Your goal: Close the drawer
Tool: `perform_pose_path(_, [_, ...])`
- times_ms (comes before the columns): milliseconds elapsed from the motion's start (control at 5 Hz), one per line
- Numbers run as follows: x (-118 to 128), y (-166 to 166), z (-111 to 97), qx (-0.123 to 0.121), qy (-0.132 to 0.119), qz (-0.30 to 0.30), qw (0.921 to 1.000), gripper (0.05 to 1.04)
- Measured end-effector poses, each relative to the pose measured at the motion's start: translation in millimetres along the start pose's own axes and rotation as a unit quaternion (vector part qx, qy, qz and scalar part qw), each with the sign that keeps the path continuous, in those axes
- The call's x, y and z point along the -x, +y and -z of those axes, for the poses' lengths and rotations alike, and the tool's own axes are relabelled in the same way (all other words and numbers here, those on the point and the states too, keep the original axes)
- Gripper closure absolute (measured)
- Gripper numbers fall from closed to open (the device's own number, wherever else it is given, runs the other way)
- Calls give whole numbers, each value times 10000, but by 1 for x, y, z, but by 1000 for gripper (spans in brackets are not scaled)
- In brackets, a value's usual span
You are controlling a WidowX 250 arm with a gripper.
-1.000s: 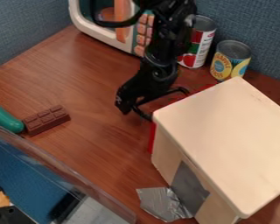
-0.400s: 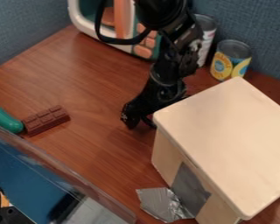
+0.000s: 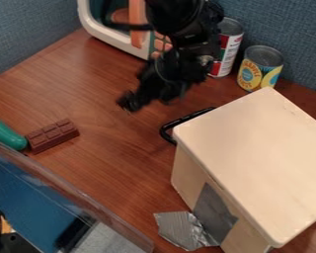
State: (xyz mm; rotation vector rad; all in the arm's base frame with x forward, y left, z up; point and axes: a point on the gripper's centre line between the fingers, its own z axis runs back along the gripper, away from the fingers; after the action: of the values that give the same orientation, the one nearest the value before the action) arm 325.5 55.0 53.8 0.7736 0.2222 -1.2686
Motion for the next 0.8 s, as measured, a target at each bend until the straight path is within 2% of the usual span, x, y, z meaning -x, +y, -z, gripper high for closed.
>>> perform_pose_path(200, [54, 10, 5, -387, 700, -1072, 9910, 83])
perform_pose_path(400, [93, 2, 10, 233, 697, -1264, 9892, 83])
perform_pose_path(600, [127, 3, 8, 572, 322, -1475, 9869, 83])
perform_pose_path(800, [153, 6, 11, 1117, -360, -1746, 9776, 83])
